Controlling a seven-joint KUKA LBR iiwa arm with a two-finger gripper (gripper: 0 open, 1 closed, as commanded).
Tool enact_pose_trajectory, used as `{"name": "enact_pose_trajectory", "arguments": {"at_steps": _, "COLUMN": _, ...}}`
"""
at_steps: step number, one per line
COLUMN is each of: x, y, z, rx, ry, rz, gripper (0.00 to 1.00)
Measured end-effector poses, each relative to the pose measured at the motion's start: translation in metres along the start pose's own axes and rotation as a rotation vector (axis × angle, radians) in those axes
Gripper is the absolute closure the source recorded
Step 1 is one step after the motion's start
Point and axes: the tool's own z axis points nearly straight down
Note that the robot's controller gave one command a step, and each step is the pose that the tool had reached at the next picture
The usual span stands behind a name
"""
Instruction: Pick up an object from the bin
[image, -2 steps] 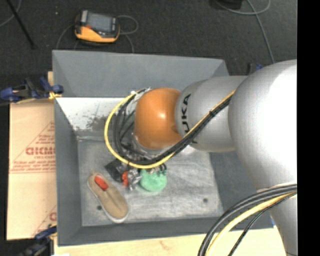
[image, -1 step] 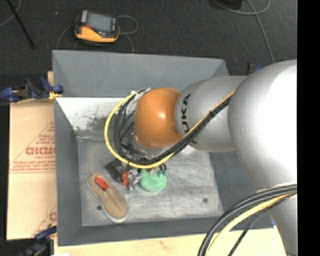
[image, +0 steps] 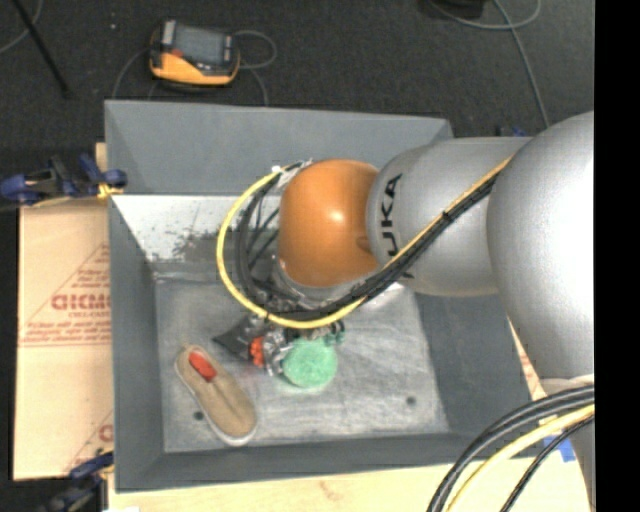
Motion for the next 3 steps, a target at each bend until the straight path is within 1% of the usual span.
{"name": "enact_pose_trajectory", "arguments": {"at_steps": 1, "x": -0.01, "y": 0.022, "z": -0.083, "rx": 0.0, "ry": -0.004, "rz": -0.013, "gripper": 1.0}}
{"name": "enact_pose_trajectory", "arguments": {"at_steps": 2, "x": -0.01, "y": 0.022, "z": -0.083, "rx": 0.0, "ry": -0.004, "rz": -0.012, "gripper": 1.0}}
{"name": "enact_pose_trajectory", "arguments": {"at_steps": 3, "x": 0.004, "y": 0.009, "z": -0.128, "rx": 0.0, "ry": 0.002, "rz": -0.078, "gripper": 1.0}}
